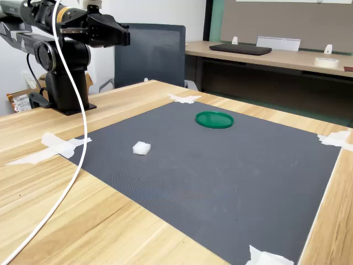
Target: Grasp a white terminal and put it in the green lid.
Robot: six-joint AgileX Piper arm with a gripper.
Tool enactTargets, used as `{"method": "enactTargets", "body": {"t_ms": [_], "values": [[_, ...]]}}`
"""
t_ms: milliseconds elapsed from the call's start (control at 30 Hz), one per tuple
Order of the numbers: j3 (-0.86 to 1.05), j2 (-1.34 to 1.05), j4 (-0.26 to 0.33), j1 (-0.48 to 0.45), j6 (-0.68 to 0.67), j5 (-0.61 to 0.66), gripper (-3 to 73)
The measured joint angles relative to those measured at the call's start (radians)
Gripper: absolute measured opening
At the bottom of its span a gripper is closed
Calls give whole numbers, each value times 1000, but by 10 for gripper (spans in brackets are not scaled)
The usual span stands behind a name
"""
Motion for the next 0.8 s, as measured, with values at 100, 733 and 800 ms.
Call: {"method": "enactTargets", "body": {"t_ms": [100, 733, 800], "values": [[0, 0, 0, 0, 0, 0, -29], [-107, 182, 0, 0, 0, 26, -29], [-146, 234, 0, 0, -1, 24, -29]]}}
